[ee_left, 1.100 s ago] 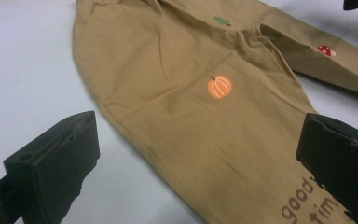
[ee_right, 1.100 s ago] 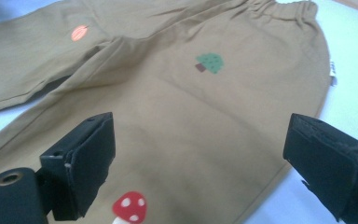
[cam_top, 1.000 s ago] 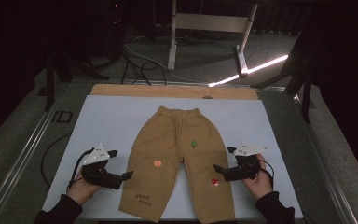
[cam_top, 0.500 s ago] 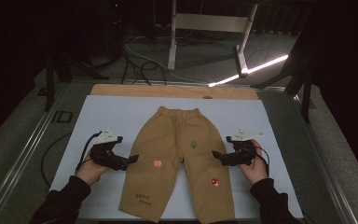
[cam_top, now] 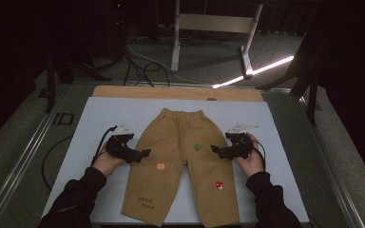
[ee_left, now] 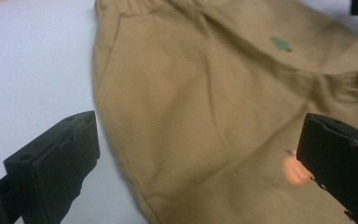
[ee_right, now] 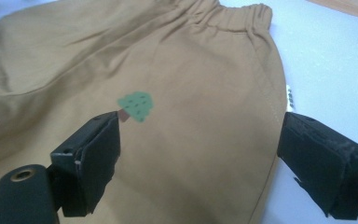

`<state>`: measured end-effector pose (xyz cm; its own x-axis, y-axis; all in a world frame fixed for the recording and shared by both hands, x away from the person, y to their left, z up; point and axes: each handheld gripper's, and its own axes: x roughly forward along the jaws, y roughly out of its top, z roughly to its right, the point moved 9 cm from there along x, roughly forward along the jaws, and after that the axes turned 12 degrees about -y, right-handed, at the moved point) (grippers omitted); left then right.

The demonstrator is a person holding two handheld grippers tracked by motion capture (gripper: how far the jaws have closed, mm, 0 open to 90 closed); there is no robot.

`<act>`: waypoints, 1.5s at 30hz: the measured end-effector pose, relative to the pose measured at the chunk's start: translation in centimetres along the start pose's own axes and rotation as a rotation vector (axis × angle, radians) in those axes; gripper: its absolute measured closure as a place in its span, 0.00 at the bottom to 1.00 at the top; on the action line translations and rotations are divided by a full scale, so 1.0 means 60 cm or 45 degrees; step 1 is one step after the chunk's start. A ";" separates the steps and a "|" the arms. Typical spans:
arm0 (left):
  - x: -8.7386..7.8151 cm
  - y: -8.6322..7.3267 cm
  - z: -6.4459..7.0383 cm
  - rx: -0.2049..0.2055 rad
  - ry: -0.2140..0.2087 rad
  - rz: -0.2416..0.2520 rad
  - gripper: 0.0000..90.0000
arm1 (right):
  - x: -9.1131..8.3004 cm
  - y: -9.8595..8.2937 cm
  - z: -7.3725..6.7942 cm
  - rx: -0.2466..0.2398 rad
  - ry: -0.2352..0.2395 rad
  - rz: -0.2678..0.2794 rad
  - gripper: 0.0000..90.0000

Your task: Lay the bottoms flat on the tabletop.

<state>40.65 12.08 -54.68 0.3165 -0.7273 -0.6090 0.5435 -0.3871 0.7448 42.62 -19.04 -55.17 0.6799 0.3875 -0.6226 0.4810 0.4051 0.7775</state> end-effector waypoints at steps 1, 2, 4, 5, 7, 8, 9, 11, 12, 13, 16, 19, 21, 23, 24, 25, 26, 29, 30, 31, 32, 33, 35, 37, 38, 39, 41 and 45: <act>0.004 0.001 -0.004 -0.016 0.001 -0.001 0.00 | 0.003 0.001 -0.001 0.003 0.003 -0.007 0.15; 0.007 0.002 -0.009 -0.015 0.017 -0.008 0.00 | 0.006 0.003 0.002 -0.008 -0.006 -0.011 0.15; 0.012 0.006 -0.016 -0.026 0.027 -0.009 0.00 | 0.010 0.007 0.002 -0.009 -0.003 -0.012 0.15; 0.015 0.009 -0.021 -0.027 0.037 -0.004 0.00 | 0.012 0.010 0.003 0.000 0.000 -0.009 0.15; 0.020 0.014 -0.029 -0.021 0.063 -0.011 0.00 | 0.016 0.014 0.006 -0.007 -0.007 -0.013 0.15; 0.023 0.016 -0.033 -0.024 0.073 -0.015 0.00 | 0.017 0.015 0.007 -0.007 -0.010 -0.018 0.15; 0.025 0.018 -0.038 -0.030 0.086 -0.026 0.00 | 0.020 0.017 0.009 -0.002 -0.009 -0.018 0.15; 0.031 0.023 -0.045 -0.050 0.090 -0.034 0.00 | 0.024 0.021 0.010 -0.003 -0.009 -0.017 0.15; 0.033 0.027 -0.048 -0.049 0.098 -0.034 0.00 | 0.026 0.022 0.011 -0.002 -0.013 -0.022 0.15; 0.036 0.029 -0.051 -0.052 0.097 -0.043 0.00 | 0.028 0.024 0.012 0.001 -0.007 -0.018 0.15; 0.041 0.034 -0.058 -0.061 0.107 -0.052 0.00 | 0.032 0.025 0.014 0.009 -0.016 -0.023 0.15; 0.048 0.046 -0.071 -0.030 0.127 -0.061 0.00 | 0.044 0.028 0.021 0.025 -0.022 -0.040 0.15; 0.052 0.050 -0.078 -0.027 0.141 -0.058 0.00 | 0.049 0.028 0.025 0.031 -0.019 -0.036 0.15; 0.060 0.053 -0.081 -0.077 0.123 -0.057 0.00 | 0.055 0.030 0.030 0.048 -0.039 -0.036 0.16; 0.063 0.053 -0.083 -0.091 0.121 -0.060 0.00 | 0.055 0.030 0.030 0.048 -0.039 -0.036 0.16; 0.068 0.054 -0.085 -0.090 0.130 -0.064 0.00 | 0.056 0.031 0.030 0.050 -0.029 -0.032 0.15; 0.073 0.055 -0.087 -0.084 0.134 -0.074 0.00 | 0.059 0.031 0.033 0.063 -0.040 -0.032 0.16; 0.084 0.055 -0.095 -0.119 0.144 -0.103 0.00 | 0.064 0.031 0.036 0.082 -0.041 -0.045 0.16; 0.086 0.056 -0.098 -0.130 0.140 -0.107 0.02 | 0.073 0.030 0.039 0.090 -0.049 -0.071 0.16; 0.089 0.057 -0.099 -0.129 0.140 -0.111 0.02 | 0.073 0.030 0.039 0.090 -0.049 -0.071 0.16; 0.090 0.059 -0.103 -0.124 0.155 -0.112 0.02 | 0.081 0.027 0.043 0.085 -0.071 -0.106 0.16; 0.091 0.059 -0.107 -0.123 0.159 -0.121 0.02 | 0.081 0.027 0.043 0.085 -0.071 -0.106 0.16; 0.093 0.062 -0.111 -0.134 0.156 -0.131 0.03 | 0.086 0.027 0.046 0.072 -0.066 -0.119 0.17; 0.092 0.066 -0.114 -0.130 0.179 -0.109 0.09 | 0.089 0.026 0.050 0.098 -0.072 -0.142 0.24; 0.093 0.067 -0.116 -0.133 0.181 -0.107 0.10 | 0.093 0.023 0.061 0.120 -0.108 -0.170 0.27; 0.094 0.065 -0.117 -0.127 0.182 -0.119 0.10 | 0.093 0.023 0.061 0.120 -0.108 -0.170 0.27; 0.097 0.063 -0.121 -0.124 0.202 -0.131 0.18 | 0.098 0.018 0.068 0.131 -0.116 -0.182 0.32; 0.103 0.057 -0.126 -0.124 0.199 -0.136 0.23 | 0.102 0.010 0.075 0.161 -0.128 -0.221 0.47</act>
<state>50.31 10.52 -57.98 0.3658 -0.5851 -0.7238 0.6506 -0.3953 0.6484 49.58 -20.12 -58.11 0.6295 0.2339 -0.7410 0.6570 0.3488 0.6683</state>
